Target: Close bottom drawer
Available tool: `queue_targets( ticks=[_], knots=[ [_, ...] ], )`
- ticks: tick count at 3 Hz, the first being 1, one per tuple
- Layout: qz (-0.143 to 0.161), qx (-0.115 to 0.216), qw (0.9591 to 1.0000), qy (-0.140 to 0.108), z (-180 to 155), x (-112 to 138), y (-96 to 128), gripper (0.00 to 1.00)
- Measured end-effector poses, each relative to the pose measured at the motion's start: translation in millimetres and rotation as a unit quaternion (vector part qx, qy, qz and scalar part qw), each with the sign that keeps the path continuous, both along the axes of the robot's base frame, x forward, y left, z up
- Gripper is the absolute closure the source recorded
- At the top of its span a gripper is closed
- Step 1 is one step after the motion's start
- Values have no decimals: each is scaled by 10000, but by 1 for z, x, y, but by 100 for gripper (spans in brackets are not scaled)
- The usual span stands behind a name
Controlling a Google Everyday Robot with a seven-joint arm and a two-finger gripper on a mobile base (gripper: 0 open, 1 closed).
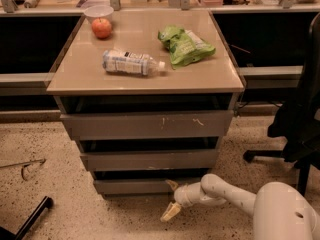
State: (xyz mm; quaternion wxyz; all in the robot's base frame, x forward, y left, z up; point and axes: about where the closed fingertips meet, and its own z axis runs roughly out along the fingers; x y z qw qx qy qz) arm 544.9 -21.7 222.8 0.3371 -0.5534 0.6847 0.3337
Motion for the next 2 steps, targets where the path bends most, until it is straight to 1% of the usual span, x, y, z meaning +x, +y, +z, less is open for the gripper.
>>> queue_targets(
  ticks=[1,2],
  knots=[
    [-3,27,10000,-89,2,2,-3,0],
    [-3,31,9999,-100,2,2,-3,0]
  ],
)
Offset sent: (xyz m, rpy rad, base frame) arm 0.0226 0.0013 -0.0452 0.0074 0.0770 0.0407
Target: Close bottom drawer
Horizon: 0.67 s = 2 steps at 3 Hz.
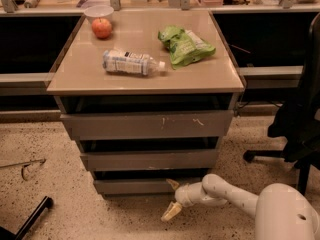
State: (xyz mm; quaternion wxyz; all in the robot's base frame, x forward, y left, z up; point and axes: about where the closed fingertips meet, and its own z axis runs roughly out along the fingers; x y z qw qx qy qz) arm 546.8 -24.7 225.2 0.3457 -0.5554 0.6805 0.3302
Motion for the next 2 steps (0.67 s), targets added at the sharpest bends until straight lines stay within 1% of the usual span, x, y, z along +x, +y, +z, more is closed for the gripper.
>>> queue_targets(
  ticks=[2],
  knots=[
    [281,-81,9989,380,-39,19,13,0]
  ],
)
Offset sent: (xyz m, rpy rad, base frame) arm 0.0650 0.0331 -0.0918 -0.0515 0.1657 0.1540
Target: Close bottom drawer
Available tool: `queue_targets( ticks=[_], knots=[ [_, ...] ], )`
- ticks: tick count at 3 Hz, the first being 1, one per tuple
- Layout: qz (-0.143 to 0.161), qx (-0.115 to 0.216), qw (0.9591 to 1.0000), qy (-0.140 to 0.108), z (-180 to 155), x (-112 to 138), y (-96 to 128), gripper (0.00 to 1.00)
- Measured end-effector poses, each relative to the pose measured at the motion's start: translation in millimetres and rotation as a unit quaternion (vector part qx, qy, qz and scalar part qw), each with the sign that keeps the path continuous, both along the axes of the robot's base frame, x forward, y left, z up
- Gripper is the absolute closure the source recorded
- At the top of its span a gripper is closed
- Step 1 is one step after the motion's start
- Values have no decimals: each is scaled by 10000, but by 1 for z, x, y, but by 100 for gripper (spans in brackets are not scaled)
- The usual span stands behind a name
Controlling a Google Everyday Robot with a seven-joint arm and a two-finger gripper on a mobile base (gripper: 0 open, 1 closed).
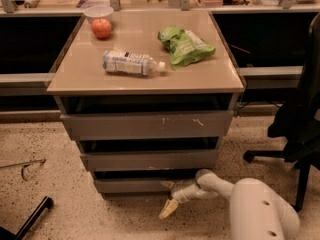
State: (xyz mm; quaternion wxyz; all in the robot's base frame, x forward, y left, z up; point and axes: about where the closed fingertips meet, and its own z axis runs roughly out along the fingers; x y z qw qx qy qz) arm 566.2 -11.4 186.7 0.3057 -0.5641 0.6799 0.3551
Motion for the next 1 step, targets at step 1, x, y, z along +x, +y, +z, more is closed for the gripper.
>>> queue_targets(
  ticks=[1],
  knots=[
    [35,-14,10000,-12,-4,5,1,0]
  ],
)
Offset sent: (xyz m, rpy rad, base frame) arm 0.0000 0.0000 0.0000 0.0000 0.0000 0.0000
